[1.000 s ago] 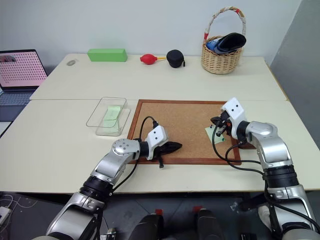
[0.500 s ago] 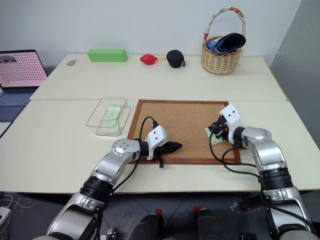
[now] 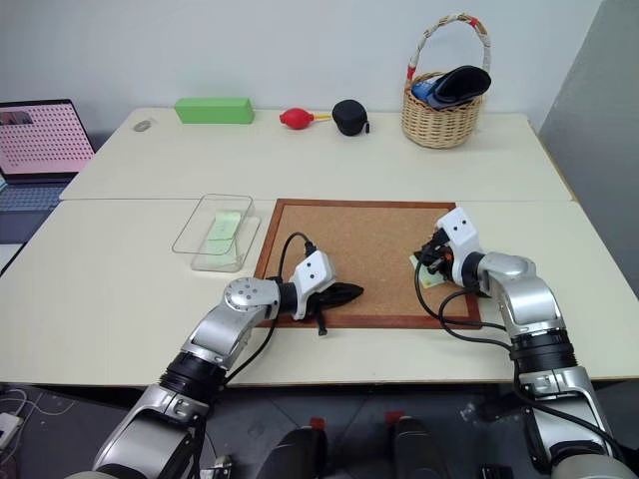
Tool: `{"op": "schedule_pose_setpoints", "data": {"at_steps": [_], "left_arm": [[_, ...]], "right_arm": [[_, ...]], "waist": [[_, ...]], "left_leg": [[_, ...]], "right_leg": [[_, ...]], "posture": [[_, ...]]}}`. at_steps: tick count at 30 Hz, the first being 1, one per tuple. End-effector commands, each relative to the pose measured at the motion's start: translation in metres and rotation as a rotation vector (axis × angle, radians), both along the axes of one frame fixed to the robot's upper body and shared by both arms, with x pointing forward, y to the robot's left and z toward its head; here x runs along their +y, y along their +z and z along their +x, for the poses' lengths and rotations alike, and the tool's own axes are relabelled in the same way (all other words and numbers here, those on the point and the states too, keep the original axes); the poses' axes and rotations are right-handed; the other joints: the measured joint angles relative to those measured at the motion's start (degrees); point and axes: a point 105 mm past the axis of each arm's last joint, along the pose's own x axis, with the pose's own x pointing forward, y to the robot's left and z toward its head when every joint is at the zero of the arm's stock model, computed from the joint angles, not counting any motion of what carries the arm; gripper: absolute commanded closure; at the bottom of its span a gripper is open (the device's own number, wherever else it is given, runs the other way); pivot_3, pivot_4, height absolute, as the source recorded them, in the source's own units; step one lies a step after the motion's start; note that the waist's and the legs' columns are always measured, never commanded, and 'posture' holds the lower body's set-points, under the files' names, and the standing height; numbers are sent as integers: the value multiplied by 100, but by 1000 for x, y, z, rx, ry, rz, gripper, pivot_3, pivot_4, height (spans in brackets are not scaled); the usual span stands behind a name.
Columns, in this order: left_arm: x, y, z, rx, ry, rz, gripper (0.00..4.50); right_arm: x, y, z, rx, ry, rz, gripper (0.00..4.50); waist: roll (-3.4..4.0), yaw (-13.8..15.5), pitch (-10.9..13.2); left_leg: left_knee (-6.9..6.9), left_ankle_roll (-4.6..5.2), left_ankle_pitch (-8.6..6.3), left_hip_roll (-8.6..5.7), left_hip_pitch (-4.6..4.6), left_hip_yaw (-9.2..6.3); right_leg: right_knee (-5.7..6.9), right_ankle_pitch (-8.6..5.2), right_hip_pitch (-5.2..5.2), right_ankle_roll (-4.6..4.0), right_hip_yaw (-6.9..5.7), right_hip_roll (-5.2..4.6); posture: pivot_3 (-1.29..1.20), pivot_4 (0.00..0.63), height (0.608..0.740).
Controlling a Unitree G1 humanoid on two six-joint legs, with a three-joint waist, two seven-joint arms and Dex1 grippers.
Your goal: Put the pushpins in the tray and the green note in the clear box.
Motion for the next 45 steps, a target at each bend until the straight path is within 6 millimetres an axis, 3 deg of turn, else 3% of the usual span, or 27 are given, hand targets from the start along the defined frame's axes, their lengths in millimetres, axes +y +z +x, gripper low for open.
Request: {"op": "schedule_pose_setpoints", "data": {"at_steps": [1,11,18,29,42,45], "left_arm": [[7,-22,-4,55,17,62,4500],[6,-23,-5,52,15,64,4500],[7,-23,-5,52,14,65,4500],[8,-24,-6,53,16,70,4500],[9,-25,-4,56,19,81,4500],[11,-27,-4,61,28,92,4500]], "right_arm": [[1,15,5,-47,-6,12,3261],[-5,21,6,-57,-43,55,3261],[-4,16,5,-30,-50,49,1954],[-3,14,8,-20,-70,85,1954],[-2,17,8,-13,-71,124,4404],[0,22,6,-27,-54,136,4455]], "waist": [[0,0,0],[0,0,0],[0,0,0],[1,-2,0],[1,-3,-1],[2,-3,-1]], "left_leg": [[0,0,0,0,0,0],[0,0,0,0,0,0],[0,0,0,0,0,0],[0,0,0,0,0,0],[-1,0,0,0,1,0],[-1,0,0,0,0,0]], "right_leg": [[0,0,0,0,0,0],[0,0,0,0,0,0],[0,0,0,0,0,0],[0,0,0,0,0,0],[0,0,0,0,0,0],[0,0,0,0,0,0]], "posture": [[0,150,740],[0,150,740],[0,150,740],[0,150,740],[0,150,740],[0,150,740]]}}
